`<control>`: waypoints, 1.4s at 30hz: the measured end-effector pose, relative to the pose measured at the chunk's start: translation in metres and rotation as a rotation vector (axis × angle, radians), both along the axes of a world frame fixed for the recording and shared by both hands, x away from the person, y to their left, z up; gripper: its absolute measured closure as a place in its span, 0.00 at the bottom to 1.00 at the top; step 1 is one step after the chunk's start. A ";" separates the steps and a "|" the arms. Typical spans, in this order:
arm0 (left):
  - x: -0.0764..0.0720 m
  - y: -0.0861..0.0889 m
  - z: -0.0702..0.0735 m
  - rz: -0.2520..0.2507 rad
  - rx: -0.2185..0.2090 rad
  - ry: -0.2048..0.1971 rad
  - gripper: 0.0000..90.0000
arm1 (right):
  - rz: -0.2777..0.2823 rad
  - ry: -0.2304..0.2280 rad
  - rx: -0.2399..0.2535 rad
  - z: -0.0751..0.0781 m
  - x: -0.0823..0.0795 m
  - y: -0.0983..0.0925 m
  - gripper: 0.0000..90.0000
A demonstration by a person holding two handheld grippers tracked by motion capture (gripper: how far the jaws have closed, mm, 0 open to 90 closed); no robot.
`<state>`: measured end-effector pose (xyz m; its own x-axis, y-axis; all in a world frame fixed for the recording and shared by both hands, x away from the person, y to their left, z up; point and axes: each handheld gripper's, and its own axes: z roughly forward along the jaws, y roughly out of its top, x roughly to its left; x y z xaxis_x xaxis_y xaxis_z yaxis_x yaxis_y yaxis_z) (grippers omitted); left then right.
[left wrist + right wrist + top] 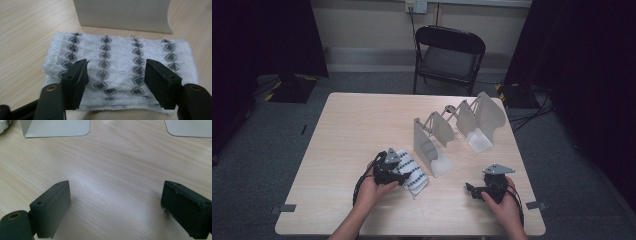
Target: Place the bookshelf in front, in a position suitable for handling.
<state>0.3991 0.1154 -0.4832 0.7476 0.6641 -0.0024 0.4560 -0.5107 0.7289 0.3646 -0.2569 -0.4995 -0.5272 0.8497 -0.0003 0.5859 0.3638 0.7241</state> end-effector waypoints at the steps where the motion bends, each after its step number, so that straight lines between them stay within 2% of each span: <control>1: 0.000 -0.001 -0.002 0.002 -0.009 0.002 0.43 | 0.000 0.000 0.000 0.000 0.000 0.000 0.10; 2: 0.000 -0.001 -0.003 0.003 0.000 0.005 0.43 | 0.000 0.000 0.000 0.000 0.000 0.000 0.10; 8: 0.000 -0.002 -0.005 0.025 -0.018 0.026 0.43 | -0.001 0.000 0.001 0.000 0.000 0.000 0.10; 13: 0.000 -0.005 -0.003 0.029 0.019 0.025 0.45 | 0.000 0.000 0.000 0.000 0.000 0.000 0.10; 15: 0.001 -0.006 -0.004 0.024 0.016 0.025 0.46 | 0.000 0.000 0.000 0.000 0.000 0.000 0.10; 17: 0.001 -0.007 -0.001 0.014 0.037 0.037 0.49 | 0.000 0.001 0.000 0.000 0.000 0.000 0.10; 18: 0.001 -0.007 -0.001 0.011 0.033 0.040 0.53 | -0.001 0.000 0.000 0.000 0.000 0.000 0.10; 19: 0.002 -0.008 0.000 0.004 0.039 0.045 0.53 | -0.001 0.000 0.000 0.000 0.000 0.000 0.10; 20: 0.002 -0.010 0.001 -0.012 0.047 0.056 0.61 | 0.000 0.000 0.000 0.000 0.000 0.000 0.10; 22: 0.002 -0.011 0.002 -0.016 0.050 0.060 0.69 | -0.002 0.000 0.001 0.000 0.000 0.000 0.10; 24: 0.002 -0.014 0.002 -0.020 0.050 0.060 0.73 | 0.000 0.001 0.000 0.000 0.000 0.000 0.10; 26: 0.003 -0.016 0.003 -0.022 0.040 0.068 0.81 | -0.002 0.001 0.001 0.000 0.000 0.000 0.10; 31: 0.003 -0.015 0.002 -0.005 0.006 0.081 0.83 | -0.002 0.001 0.001 0.000 0.000 0.000 0.10; 35: 0.002 -0.014 0.004 0.005 -0.008 0.074 0.83 | -0.002 0.002 0.001 0.000 0.000 0.000 0.10; 42: 0.001 -0.017 0.024 -0.021 -0.052 0.046 0.83 | -0.002 0.001 0.001 0.000 0.000 0.000 0.10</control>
